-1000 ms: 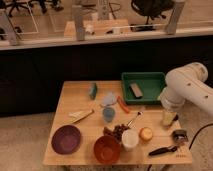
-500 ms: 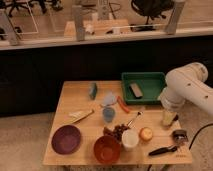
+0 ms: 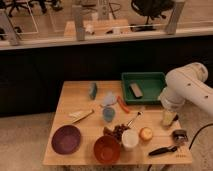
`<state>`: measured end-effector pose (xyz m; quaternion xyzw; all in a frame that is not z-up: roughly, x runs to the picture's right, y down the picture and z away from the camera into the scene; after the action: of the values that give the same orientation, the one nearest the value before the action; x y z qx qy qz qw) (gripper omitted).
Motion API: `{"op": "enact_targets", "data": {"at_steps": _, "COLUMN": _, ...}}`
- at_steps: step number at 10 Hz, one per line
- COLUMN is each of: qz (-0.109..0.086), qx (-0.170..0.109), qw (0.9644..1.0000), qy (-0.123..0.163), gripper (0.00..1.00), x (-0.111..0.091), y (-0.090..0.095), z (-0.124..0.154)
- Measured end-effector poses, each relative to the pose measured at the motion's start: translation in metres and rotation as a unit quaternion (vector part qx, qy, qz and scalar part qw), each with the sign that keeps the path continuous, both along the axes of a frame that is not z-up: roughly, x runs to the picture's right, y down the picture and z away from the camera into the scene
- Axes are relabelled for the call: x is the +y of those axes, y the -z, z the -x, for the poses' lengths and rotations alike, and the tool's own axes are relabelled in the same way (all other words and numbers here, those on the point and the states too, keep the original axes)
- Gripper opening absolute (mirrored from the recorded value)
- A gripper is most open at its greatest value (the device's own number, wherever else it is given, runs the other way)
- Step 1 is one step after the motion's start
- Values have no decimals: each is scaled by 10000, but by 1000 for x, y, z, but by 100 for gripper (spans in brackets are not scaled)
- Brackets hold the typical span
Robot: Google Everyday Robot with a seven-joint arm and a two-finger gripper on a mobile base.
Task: Place fork in red bowl
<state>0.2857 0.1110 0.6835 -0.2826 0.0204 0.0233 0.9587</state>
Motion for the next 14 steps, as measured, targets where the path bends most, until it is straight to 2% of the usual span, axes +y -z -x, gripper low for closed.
{"op": "enact_targets", "data": {"at_steps": 3, "qz": -13, "qx": -598, "qw": 9982, "qy": -57, "gripper": 80, "x": 10, "y": -25, "z": 1}}
{"op": "enact_targets", "data": {"at_steps": 4, "qz": -57, "qx": -969, "qw": 9952, "qy": 88, "gripper": 80, "x": 17, "y": -38, "z": 6}}
{"op": "enact_targets", "data": {"at_steps": 6, "qz": -115, "qx": -1469, "qw": 9885, "qy": 331, "gripper": 80, "x": 23, "y": -53, "z": 22}}
{"op": "enact_targets", "data": {"at_steps": 8, "qz": -281, "qx": -1908, "qw": 9777, "qy": 826, "gripper": 80, "x": 29, "y": -66, "z": 44}}
{"op": "enact_targets", "data": {"at_steps": 9, "qz": -305, "qx": -1988, "qw": 9734, "qy": 1095, "gripper": 80, "x": 32, "y": -74, "z": 55}}
{"op": "enact_targets", "data": {"at_steps": 10, "qz": -215, "qx": -1922, "qw": 9727, "qy": 1280, "gripper": 80, "x": 33, "y": -83, "z": 62}}
{"op": "enact_targets", "data": {"at_steps": 11, "qz": -114, "qx": -1830, "qw": 9727, "qy": 1422, "gripper": 80, "x": 33, "y": -92, "z": 70}}
{"op": "enact_targets", "data": {"at_steps": 12, "qz": -54, "qx": -1769, "qw": 9732, "qy": 1466, "gripper": 80, "x": 35, "y": -94, "z": 68}}
{"op": "enact_targets", "data": {"at_steps": 14, "qz": -62, "qx": -1755, "qw": 9737, "qy": 1452, "gripper": 80, "x": 36, "y": -94, "z": 66}}
